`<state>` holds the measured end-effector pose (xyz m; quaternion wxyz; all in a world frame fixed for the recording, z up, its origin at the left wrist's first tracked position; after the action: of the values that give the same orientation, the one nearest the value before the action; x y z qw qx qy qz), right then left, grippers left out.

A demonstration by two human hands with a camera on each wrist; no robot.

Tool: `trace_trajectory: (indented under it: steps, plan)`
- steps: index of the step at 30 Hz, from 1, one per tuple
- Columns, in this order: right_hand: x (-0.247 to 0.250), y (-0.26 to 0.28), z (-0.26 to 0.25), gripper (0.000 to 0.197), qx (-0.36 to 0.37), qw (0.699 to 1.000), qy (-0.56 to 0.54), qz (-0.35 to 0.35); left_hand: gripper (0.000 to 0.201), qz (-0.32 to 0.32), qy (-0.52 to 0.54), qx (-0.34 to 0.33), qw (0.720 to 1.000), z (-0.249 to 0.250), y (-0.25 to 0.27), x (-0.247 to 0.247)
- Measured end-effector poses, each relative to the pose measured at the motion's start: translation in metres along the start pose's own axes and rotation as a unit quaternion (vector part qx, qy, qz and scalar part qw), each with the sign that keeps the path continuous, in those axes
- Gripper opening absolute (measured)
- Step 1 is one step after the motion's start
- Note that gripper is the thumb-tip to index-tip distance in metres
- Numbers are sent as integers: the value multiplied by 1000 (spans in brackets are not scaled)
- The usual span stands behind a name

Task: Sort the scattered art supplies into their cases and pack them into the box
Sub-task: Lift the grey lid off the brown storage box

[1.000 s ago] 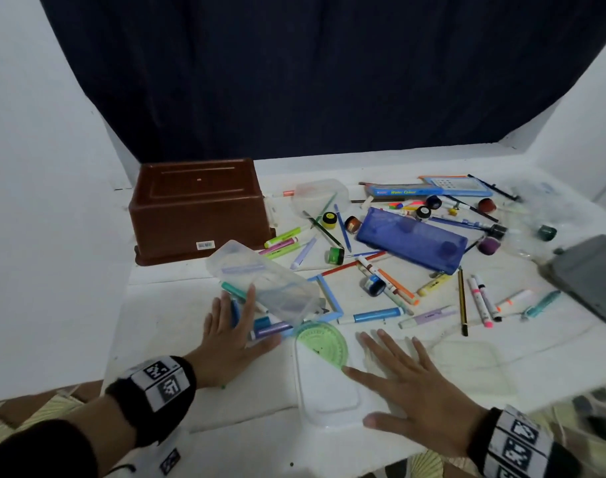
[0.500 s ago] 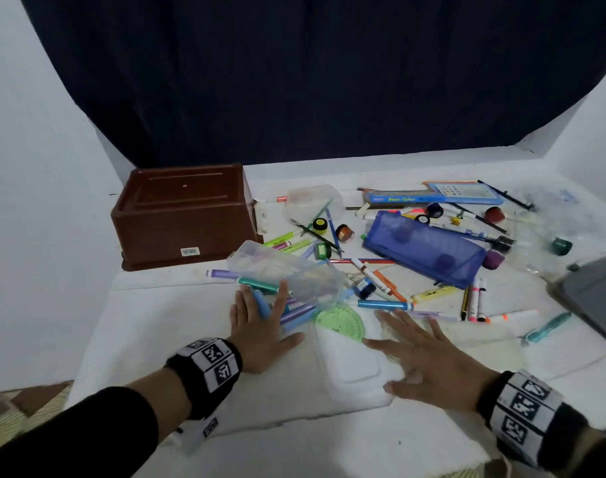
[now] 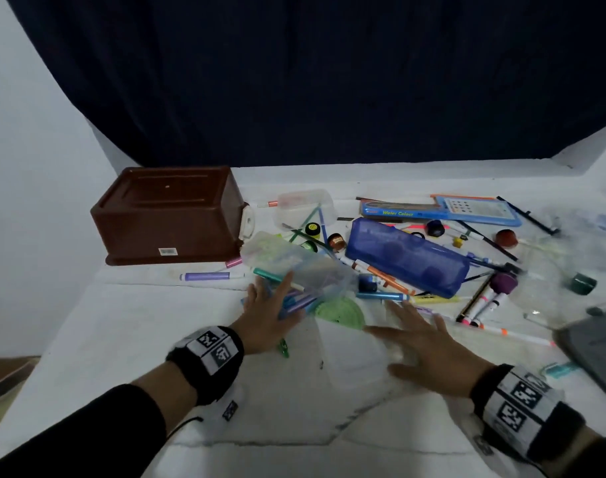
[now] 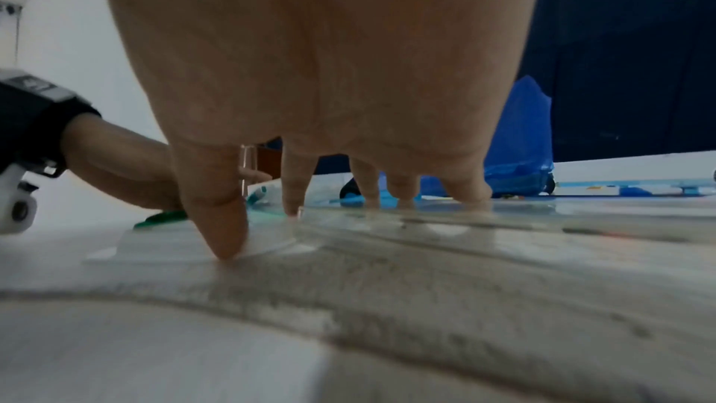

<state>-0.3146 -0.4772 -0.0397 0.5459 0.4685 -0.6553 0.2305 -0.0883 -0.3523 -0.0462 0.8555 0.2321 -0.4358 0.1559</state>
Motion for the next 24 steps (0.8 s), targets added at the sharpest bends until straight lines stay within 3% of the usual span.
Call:
trace_trajectory:
  steps: [2,4,7,9,16,24]
  plan:
    - [7,-4,9,59,-12,999,-34,24,89,6,70,0,998,-6,3,13]
    - [17,-6,13,50,-33,995,-67,63,111,33,91,-11,995,-19,7,30]
    - [42,-7,3,38,-25,979,-94,178,126,58,-24,-51,997,-46,12,55]
    - [52,-8,-14,42,-4,971,-95,220,128,49,-119,-45,991,-69,7,66]
    - [16,-39,-82,83,99,991,28,89,118,11,-297,-9,955,-95,-19,56]
    - [6,-77,-84,87,63,991,90,79,142,-20,-220,-90,971,-43,-61,30]
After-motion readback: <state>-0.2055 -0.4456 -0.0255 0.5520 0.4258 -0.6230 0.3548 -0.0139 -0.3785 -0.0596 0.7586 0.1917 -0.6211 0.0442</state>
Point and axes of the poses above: each hand's wrist, its own y-axis away from the middle knuckle, its own x-axis out of the back of the hand, z = x × y, the point moved 8 cm from there along -y, towards the middle knuckle, and after that the axes turned 8 degrees about z, right-handed, at the moved point
